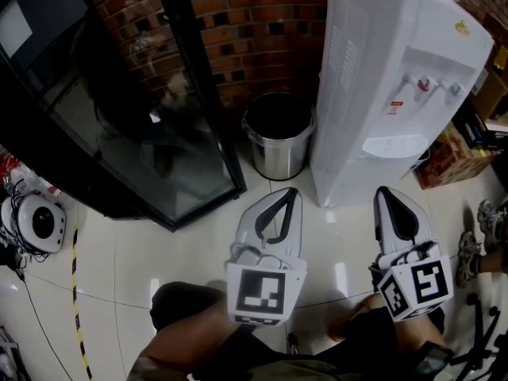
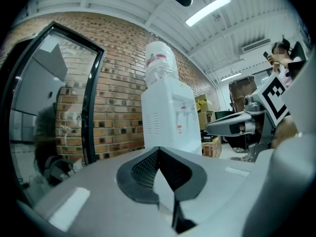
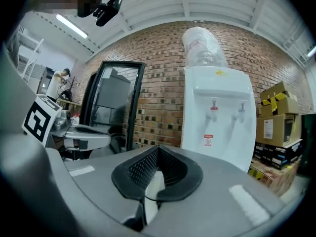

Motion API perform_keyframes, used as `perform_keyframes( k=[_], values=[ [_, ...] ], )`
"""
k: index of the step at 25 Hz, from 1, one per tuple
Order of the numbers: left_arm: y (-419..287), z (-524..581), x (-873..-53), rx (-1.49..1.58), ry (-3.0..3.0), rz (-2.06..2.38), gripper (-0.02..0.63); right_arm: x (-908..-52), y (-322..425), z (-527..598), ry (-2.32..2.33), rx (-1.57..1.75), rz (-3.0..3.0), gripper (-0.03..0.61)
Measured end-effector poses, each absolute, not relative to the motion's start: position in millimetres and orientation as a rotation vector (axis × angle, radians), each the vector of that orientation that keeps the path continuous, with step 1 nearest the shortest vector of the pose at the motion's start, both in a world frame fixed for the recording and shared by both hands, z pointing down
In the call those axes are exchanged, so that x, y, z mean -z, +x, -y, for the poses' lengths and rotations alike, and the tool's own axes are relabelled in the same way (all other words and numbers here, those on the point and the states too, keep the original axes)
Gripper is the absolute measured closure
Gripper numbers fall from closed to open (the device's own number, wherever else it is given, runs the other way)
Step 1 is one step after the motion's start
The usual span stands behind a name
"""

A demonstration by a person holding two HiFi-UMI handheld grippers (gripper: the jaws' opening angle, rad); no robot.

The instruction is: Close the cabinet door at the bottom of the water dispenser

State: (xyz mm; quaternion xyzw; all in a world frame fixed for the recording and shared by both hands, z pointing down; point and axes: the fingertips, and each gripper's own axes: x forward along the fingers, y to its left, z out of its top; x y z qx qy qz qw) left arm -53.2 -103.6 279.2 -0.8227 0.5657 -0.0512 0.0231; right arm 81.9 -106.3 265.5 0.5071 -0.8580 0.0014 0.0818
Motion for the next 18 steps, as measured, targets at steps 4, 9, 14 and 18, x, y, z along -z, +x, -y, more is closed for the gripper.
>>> perform_keyframes(
  k=[4,9,14,18],
  values=[
    [-53,102,-278,0.151,-2.544,-1.753,0.614,-273,76,102,1.481,-0.018,2.549,0.578],
    [-47,101,-281,0.173,-2.546,-1.741,0.614,-278,76,101,1.467,-0.015,2.533,0.578],
    [-44,103,-282,0.18,-2.548,-1.737,0.614,-276,77,102,1.471,-0.018,2.542,0.578],
    [-41,103,-283,0.166,-2.555,-1.741,0.614,-277,77,103,1.467,-0.022,2.547,0.578]
  ],
)
